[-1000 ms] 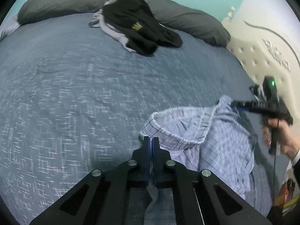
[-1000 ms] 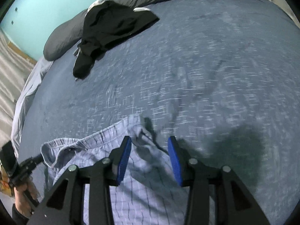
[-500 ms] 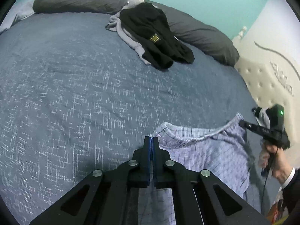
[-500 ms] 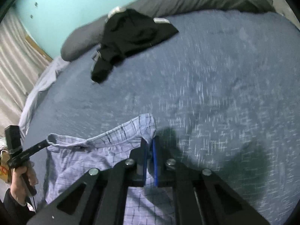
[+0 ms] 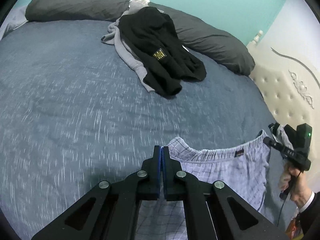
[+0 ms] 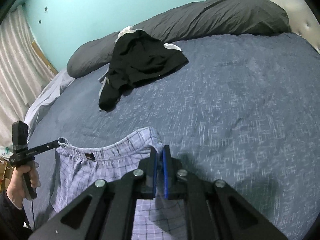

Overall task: Fold clothes
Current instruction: 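Grasp the waistband with the left tool while the right tool holds its other end, then lay the plaid shorts flat on the bed and open both tools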

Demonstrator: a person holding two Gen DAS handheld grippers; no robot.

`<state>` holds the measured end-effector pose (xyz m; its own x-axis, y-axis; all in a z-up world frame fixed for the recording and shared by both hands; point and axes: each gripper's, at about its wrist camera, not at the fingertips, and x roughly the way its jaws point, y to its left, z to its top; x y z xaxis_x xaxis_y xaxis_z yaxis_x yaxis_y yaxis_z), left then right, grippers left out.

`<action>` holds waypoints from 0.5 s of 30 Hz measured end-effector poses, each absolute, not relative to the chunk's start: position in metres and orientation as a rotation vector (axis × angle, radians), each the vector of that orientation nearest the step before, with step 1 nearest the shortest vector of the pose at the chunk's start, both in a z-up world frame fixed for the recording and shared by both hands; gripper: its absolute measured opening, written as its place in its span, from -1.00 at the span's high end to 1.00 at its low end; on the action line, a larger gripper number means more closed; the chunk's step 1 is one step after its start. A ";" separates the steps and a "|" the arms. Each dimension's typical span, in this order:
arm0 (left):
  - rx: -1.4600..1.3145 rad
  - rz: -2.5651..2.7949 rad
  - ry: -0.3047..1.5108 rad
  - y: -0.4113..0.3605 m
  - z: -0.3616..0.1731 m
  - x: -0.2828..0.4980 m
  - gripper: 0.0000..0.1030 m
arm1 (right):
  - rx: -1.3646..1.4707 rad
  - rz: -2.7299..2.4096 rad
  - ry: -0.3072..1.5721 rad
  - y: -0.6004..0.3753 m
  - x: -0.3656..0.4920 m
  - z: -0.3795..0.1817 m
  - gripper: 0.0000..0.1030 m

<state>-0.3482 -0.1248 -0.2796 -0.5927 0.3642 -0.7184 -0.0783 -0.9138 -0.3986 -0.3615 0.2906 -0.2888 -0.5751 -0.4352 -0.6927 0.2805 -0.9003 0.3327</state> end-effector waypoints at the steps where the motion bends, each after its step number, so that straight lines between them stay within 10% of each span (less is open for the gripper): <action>1: -1.281 2.537 -0.481 -0.124 -0.282 -0.355 0.98 | 1.182 -2.464 -0.262 0.290 -0.365 -0.292 0.91; 7: -1.378 2.439 -0.503 -0.116 -0.305 -0.372 0.98 | 1.415 -2.412 -0.338 0.289 -0.389 -0.328 0.86; 10: -1.357 2.452 -0.510 -0.125 -0.296 -0.361 0.90 | 1.381 -2.461 -0.428 0.305 -0.378 -0.319 0.48; 15: -1.343 2.489 -0.495 -0.151 -0.282 -0.313 0.43 | 1.287 -2.488 -0.583 0.342 -0.326 -0.300 0.40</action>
